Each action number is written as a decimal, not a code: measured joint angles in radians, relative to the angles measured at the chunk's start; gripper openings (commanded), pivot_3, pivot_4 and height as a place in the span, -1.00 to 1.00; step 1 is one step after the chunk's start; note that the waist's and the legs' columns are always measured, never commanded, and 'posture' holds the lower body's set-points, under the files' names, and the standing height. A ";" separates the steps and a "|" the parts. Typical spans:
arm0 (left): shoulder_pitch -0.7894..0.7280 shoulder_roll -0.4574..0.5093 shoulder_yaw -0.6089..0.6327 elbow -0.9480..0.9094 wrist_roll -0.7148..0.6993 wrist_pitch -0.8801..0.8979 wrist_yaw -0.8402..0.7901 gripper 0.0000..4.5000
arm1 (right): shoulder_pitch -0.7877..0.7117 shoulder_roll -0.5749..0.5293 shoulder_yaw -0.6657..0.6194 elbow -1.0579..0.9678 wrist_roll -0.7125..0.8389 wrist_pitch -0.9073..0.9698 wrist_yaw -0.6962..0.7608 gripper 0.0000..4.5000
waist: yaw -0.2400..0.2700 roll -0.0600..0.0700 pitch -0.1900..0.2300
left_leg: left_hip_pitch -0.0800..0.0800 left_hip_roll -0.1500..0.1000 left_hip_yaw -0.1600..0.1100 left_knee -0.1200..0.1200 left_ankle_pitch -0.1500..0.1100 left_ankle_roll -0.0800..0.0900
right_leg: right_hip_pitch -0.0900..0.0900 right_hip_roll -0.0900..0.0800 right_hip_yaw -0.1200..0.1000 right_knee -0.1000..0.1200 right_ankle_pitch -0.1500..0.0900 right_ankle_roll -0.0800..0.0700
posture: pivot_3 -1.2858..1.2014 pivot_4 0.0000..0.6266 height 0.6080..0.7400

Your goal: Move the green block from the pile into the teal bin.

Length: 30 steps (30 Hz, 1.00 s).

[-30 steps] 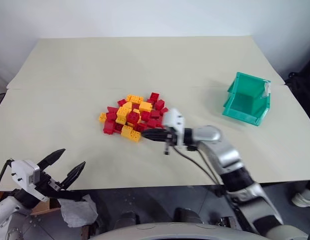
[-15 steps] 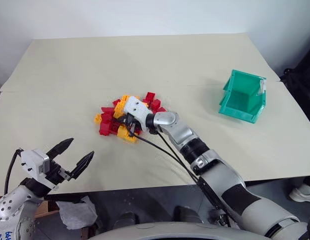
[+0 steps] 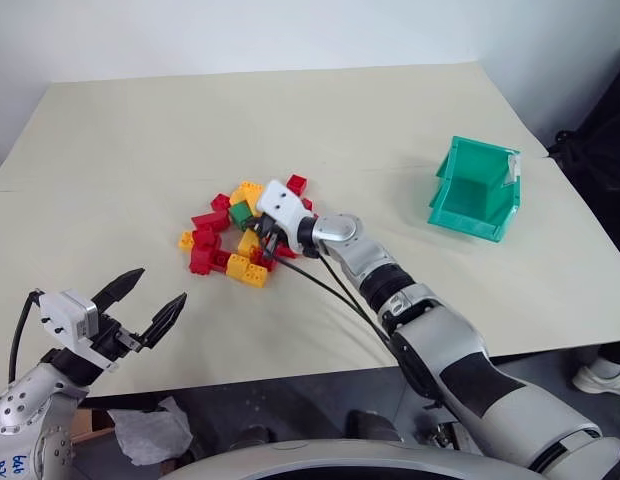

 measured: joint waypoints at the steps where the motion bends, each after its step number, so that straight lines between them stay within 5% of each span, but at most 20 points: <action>1: -0.001 0.000 0.000 0.000 0.000 0.001 0.000 1.00 | 0.019 -0.002 0.014 -0.040 -0.001 0.012 0.047 -0.98 | 0.001 0.000 0.000 | 0.000 0.000 0.000 0.000 0.000 0.000 | 0.000 0.000 0.000 0.000 0.000 0.000 | 0.03 -0.52 1.00; 9: 0.003 0.001 0.000 -0.001 0.000 0.014 0.000 1.00 | 0.150 -0.112 0.065 -0.427 0.043 0.298 0.338 -0.98 | 0.013 -0.001 0.000 | 0.000 0.000 0.000 0.002 0.000 0.000 | 0.001 0.000 0.000 0.000 0.000 0.000 | 0.03 -0.52 1.00; 15: 0.005 0.001 0.007 -0.001 -0.015 0.023 0.000 1.00 | 0.173 -0.162 0.019 -0.500 0.104 0.427 0.364 -0.98 | 0.008 -0.001 0.000 | 0.000 0.000 0.000 0.001 0.000 0.000 | 0.000 0.000 0.000 0.000 0.000 0.000 | 0.03 -0.52 1.00; 18: -0.001 0.004 0.014 -0.001 -0.023 0.033 0.002 1.00 | 0.136 -0.149 -0.039 -0.486 0.134 0.479 0.311 -0.71 | 0.007 0.000 0.000 | 0.000 0.000 0.001 0.001 0.000 0.000 | -0.001 0.000 0.000 0.000 0.000 0.000 | 0.03 -0.52 1.00; 24: -0.028 0.028 0.013 -0.001 -0.023 0.041 0.006 1.00 | 0.136 -0.149 -0.076 -0.507 0.169 0.459 0.275 0.16 | 0.014 -0.001 -0.001 | -0.001 0.000 0.001 0.001 -0.001 0.000 | -0.001 0.000 0.000 0.000 0.000 0.000 | 0.03 -0.52 1.00; 30: -0.069 0.083 0.019 0.030 -0.022 0.043 -0.013 1.00 | 0.348 -0.326 -0.219 -0.663 0.277 0.322 0.337 0.99 | 0.037 -0.001 -0.001 | -0.002 -0.001 0.002 0.002 -0.002 0.001 | 0.000 -0.001 0.000 -0.003 0.000 0.000 | 0.03 -0.52 1.00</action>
